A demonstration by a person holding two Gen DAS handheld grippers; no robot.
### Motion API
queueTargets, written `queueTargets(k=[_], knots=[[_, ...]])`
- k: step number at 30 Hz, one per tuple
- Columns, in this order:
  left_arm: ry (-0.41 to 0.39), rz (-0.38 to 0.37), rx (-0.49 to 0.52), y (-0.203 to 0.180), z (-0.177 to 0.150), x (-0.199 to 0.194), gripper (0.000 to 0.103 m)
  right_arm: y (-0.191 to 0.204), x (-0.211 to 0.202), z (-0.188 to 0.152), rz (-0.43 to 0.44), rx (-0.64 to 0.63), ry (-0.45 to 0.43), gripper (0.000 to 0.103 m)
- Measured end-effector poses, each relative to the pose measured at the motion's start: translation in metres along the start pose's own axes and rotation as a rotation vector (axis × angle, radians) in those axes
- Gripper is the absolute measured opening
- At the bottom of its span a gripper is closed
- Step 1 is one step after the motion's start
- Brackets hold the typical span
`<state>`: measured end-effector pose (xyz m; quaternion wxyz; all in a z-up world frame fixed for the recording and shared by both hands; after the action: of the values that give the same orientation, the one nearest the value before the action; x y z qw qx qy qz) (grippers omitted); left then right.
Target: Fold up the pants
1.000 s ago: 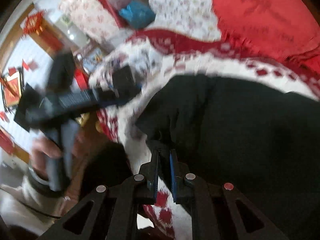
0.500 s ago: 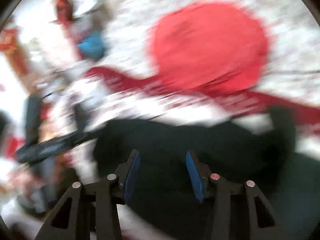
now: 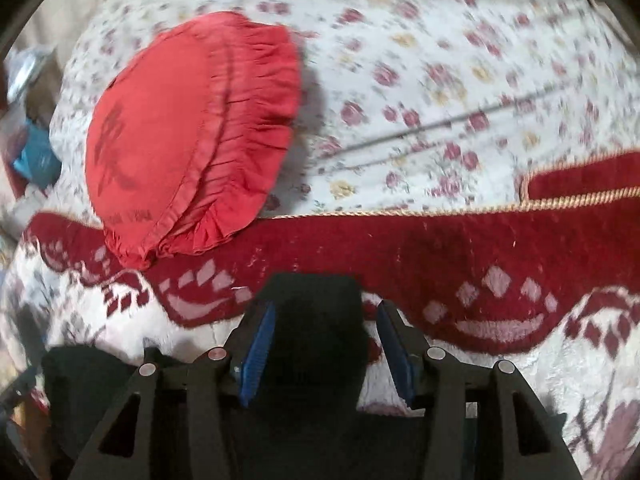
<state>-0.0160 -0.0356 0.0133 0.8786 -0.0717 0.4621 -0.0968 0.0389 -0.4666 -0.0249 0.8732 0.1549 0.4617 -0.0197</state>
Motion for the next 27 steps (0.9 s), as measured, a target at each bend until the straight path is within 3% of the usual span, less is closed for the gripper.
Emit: queueTargets(k=[3,4,5,7,8,10,12,13,14,17,22,26,27], knots=[[-0.018,0.014,-0.012,0.006,0.005,-0.004,0.074,0.013,-0.007,0.004,-0.004,-0.039,-0.033,0.052],[-0.017,0.010,-0.020,0.006,0.007,-0.003,0.073,0.021,-0.007,0.005,-0.013,-0.068,-0.032,0.058],[-0.013,0.002,-0.029,0.005,0.007,-0.002,0.074,0.030,-0.002,0.005,-0.022,-0.105,-0.015,0.070],[0.002,-0.015,-0.039,0.002,0.006,-0.001,0.074,0.035,0.017,-0.002,-0.082,-0.154,0.038,0.076],[0.007,-0.022,-0.038,-0.001,0.006,-0.001,0.074,0.030,0.023,-0.004,-0.096,-0.134,0.045,0.076],[0.011,-0.028,-0.028,-0.006,0.004,-0.003,0.074,0.017,0.030,-0.004,-0.020,-0.009,0.038,0.076],[0.006,-0.018,-0.014,-0.009,0.004,-0.006,0.074,0.008,0.037,-0.009,0.058,0.076,0.062,0.054],[0.006,-0.018,-0.012,-0.010,0.004,-0.007,0.074,0.009,0.039,-0.014,0.095,0.068,0.083,0.022],[0.007,-0.022,-0.014,-0.010,0.005,-0.007,0.074,0.010,0.036,-0.016,0.111,0.059,0.085,0.014],[0.006,-0.033,-0.024,-0.014,0.006,-0.009,0.074,0.009,-0.003,-0.015,0.116,0.020,-0.012,0.013],[-0.005,-0.053,-0.030,-0.020,0.007,-0.013,0.074,-0.033,-0.104,-0.027,0.112,0.142,-0.202,0.013],[0.018,-0.071,-0.031,-0.028,0.001,-0.009,0.074,-0.091,-0.123,-0.073,-0.103,0.208,-0.125,0.022],[0.023,-0.077,-0.028,-0.030,-0.001,-0.009,0.074,-0.101,-0.123,-0.085,-0.114,0.218,-0.095,0.022]])
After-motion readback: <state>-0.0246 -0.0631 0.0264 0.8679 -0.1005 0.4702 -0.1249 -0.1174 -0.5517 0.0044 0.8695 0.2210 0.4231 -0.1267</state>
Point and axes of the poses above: each gripper's, at about its wrist camera, not at the fingertips, and x roughly the way its jaws point, y to its left, z to its top, the point moved 9 cm from there along x, roughly the way its jaws point, and after that the axes turned 2 degrees about z, right-handed, at the moved point
